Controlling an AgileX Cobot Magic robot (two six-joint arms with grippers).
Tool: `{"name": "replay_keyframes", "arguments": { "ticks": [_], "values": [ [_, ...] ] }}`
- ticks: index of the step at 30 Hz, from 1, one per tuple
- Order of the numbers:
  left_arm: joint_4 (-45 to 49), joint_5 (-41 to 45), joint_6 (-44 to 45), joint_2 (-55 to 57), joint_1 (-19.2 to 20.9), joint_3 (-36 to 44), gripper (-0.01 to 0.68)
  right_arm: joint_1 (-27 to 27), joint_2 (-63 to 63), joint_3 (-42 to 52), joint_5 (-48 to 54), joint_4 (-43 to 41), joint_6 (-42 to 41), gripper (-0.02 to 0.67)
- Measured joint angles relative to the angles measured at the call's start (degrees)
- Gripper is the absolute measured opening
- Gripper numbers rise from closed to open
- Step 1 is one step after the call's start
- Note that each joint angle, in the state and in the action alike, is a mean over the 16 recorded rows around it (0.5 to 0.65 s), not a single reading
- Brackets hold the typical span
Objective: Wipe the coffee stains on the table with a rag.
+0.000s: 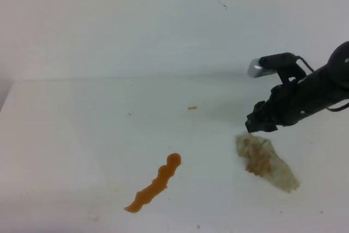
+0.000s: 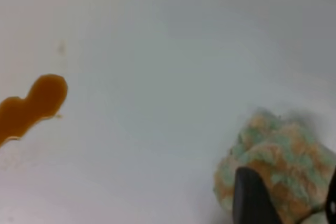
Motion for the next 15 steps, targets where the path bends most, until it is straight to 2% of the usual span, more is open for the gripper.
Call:
{"name": "replay_keyframes", "arguments": {
  "ticks": [15],
  "values": [
    [0.0,-0.1,0.0,0.0,0.0,0.0,-0.002,0.0,8.6,-2.3,0.2,0.7,0.0,0.331]
  ]
}}
